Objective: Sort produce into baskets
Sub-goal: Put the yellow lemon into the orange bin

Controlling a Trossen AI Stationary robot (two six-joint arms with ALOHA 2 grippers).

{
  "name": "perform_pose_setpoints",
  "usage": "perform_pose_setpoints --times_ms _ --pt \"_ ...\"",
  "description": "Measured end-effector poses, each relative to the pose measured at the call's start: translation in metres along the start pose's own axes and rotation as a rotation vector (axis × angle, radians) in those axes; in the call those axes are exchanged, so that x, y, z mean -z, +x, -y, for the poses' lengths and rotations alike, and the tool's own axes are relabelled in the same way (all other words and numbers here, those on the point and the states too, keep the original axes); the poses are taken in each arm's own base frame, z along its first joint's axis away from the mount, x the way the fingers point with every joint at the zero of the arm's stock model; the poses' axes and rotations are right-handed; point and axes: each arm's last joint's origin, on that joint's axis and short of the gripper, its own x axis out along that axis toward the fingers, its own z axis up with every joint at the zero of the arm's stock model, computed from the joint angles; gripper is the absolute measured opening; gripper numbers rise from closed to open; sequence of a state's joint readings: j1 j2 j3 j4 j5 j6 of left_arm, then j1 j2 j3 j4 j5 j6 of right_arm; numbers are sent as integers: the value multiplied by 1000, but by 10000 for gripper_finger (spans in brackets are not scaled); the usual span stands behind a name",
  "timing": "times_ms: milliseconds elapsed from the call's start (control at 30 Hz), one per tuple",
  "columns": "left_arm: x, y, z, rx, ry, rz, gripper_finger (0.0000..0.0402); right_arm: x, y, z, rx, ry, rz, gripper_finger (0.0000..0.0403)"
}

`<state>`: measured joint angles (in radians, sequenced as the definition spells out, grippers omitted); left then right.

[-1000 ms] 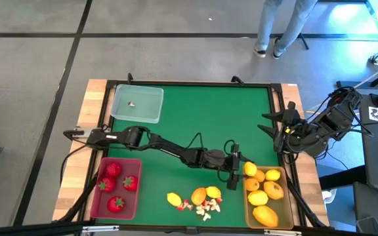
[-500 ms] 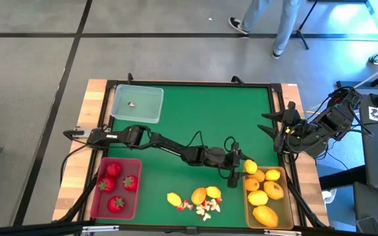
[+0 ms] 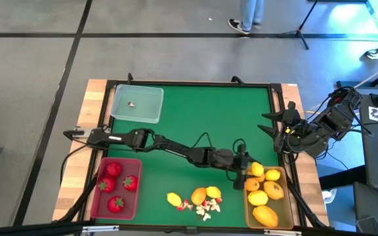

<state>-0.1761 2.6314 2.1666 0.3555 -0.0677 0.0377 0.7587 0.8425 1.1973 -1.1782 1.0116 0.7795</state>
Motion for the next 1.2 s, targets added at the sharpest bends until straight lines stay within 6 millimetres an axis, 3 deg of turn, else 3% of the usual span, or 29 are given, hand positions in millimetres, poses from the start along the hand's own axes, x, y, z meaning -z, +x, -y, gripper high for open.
perform_pose_setpoints --times_ms 300,833,933,1100,1200 --pt "11 5 1 3 18 -57 250 0 0 0 0 -6 -2 221" --pt "16 4 6 19 34 -108 304 0 0 0 1 -8 -4 221" --pt "5 0 6 33 56 -122 302 0 0 0 0 -8 -4 221" --pt "-42 -19 2 42 113 -199 301 0 0 0 0 -9 -4 221" --pt "-59 -33 0 60 156 -288 300 0 0 0 0 -9 -4 221"
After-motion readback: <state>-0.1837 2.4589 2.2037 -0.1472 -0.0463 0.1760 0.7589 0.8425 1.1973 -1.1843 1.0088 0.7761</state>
